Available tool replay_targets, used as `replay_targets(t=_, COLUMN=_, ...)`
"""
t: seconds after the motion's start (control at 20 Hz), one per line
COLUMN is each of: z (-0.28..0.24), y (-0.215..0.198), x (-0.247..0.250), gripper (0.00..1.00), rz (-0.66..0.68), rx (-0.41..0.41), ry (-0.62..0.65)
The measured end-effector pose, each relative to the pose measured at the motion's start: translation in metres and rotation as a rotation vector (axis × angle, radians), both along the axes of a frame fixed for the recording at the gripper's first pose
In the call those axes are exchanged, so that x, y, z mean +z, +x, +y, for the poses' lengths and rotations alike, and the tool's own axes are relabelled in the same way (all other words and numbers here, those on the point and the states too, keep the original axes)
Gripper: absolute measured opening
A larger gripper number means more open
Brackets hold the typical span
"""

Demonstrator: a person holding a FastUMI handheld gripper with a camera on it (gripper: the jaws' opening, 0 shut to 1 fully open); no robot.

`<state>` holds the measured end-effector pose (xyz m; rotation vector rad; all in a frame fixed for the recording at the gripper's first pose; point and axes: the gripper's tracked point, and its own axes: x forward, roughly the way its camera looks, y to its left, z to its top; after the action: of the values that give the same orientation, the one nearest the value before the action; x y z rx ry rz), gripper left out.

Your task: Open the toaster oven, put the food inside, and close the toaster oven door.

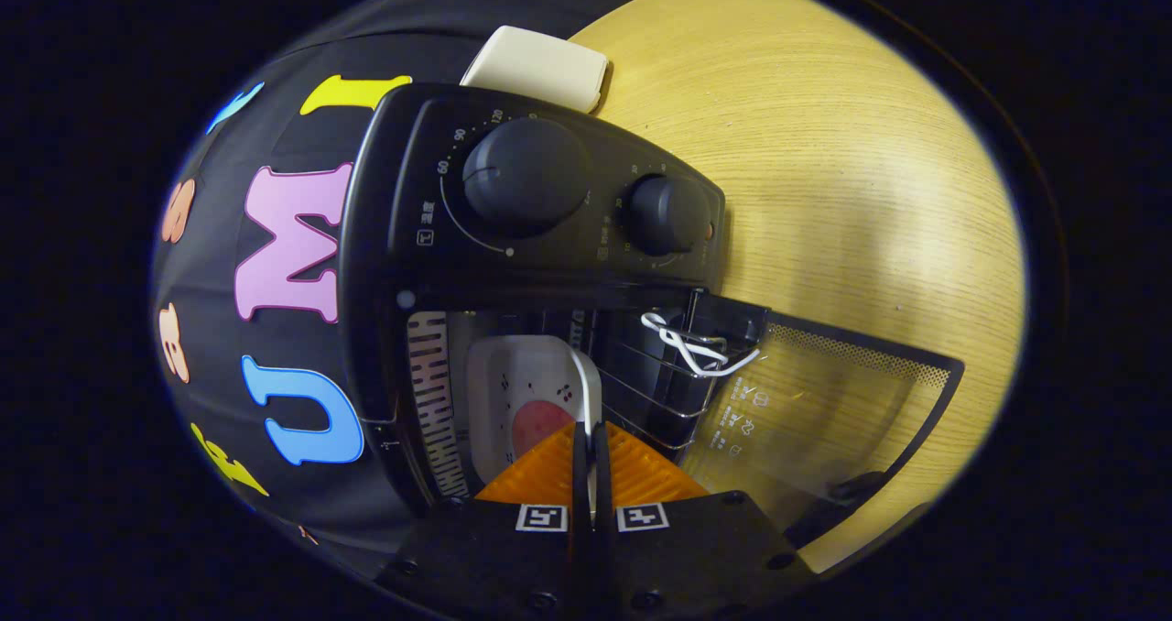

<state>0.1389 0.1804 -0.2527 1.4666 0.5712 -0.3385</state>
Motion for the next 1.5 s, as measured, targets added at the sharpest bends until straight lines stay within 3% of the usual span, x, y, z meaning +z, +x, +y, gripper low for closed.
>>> replay_targets(t=0.2, z=0.007, y=-0.003, x=0.0, gripper=0.14, rz=-0.018, rx=0.046, ry=-0.055)
replay_targets(t=0.25, z=0.009, y=0.0, x=-0.001, gripper=0.1, rz=-0.025, rx=0.062, ry=-0.051)
replay_targets(t=0.3, z=0.009, y=-0.005, x=0.005, gripper=0.17, rz=-0.03, rx=0.071, ry=-0.039)
replay_targets(t=0.35, z=0.011, y=-0.007, x=0.007, gripper=0.17, rz=-0.038, rx=0.077, ry=-0.03)
replay_targets(t=0.4, z=0.011, y=-0.011, x=0.01, gripper=0.31, rz=-0.04, rx=0.086, ry=-0.02)
replay_targets(t=0.5, z=0.011, y=-0.021, x=0.017, gripper=0.38, rz=-0.05, rx=0.105, ry=-0.008)
replay_targets(t=0.6, z=0.017, y=-0.034, x=0.021, gripper=0.87, rz=-0.05, rx=0.16, ry=0.004)
replay_targets(t=0.75, z=0.018, y=-0.062, x=0.024, gripper=0.9, rz=-0.031, rx=0.226, ry=-0.034)
replay_targets(t=0.85, z=0.018, y=-0.077, x=0.028, gripper=0.99, rz=-0.04, rx=0.277, ry=-0.09)
replay_targets(t=1.0, z=0.024, y=-0.099, x=0.039, gripper=0.98, rz=-0.077, rx=0.398, ry=-0.214)
replay_targets(t=1.5, z=0.034, y=-0.156, x=0.037, gripper=0.99, rz=-0.216, rx=0.73, ry=-0.831)
